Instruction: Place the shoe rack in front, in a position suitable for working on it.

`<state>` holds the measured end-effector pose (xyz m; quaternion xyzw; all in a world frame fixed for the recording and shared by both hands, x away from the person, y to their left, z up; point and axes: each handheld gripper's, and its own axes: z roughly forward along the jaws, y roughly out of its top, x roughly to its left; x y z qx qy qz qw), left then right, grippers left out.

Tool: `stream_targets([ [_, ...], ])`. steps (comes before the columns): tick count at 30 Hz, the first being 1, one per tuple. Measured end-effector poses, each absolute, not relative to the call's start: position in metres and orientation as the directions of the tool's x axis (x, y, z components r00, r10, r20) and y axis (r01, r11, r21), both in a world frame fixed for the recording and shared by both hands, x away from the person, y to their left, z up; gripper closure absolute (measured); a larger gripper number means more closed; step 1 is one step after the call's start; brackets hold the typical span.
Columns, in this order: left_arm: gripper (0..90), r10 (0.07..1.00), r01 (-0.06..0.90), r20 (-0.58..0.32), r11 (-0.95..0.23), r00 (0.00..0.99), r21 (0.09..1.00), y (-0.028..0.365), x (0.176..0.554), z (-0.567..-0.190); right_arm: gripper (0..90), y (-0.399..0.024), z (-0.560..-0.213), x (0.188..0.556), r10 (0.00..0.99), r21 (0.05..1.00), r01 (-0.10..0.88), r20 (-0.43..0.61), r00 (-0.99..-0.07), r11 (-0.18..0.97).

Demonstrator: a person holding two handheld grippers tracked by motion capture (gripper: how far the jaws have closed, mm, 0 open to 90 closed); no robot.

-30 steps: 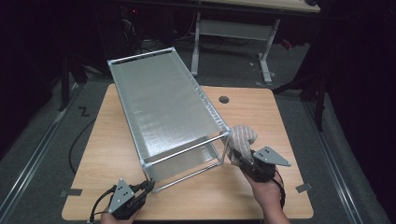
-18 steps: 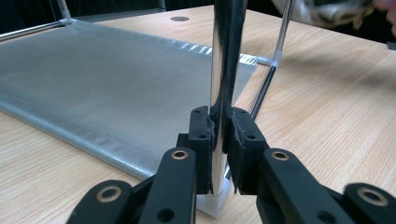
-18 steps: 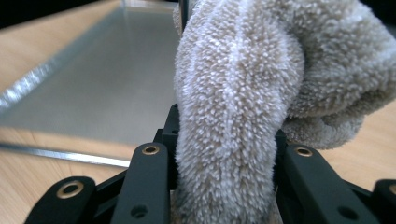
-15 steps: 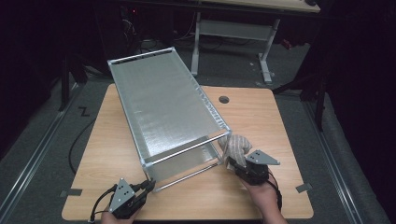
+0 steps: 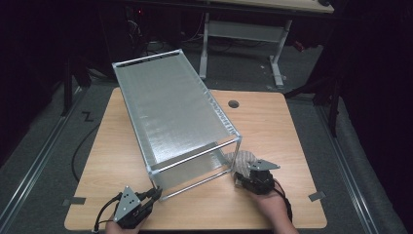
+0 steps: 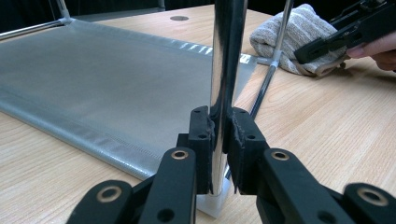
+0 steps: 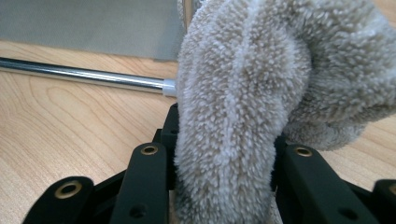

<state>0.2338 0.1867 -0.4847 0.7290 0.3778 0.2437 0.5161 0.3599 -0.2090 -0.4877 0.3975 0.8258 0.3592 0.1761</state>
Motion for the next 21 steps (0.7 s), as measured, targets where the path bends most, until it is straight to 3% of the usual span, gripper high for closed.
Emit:
stream_targets([
  [6, 80.1, 0.801, 0.297, -0.035, -0.181, 0.598, 0.938, 0.186, 0.234, -0.485, 65.0, -0.211, -0.475, 0.356, 0.792, 0.79, 0.472, -0.028, -0.61, 0.391],
  [13, 80.2, 0.803, 0.296, -0.038, -0.175, 0.595, 0.939, 0.186, 0.234, -0.486, 64.9, -0.213, -0.435, 0.346, 0.805, 0.899, 0.316, -0.063, -0.59, 0.302],
  [21, 80.2, 0.802, 0.295, -0.039, -0.173, 0.596, 0.94, 0.185, 0.234, -0.486, 65.0, -0.213, -0.424, 0.342, 0.808, 0.919, 0.279, -0.067, -0.585, 0.278],
])
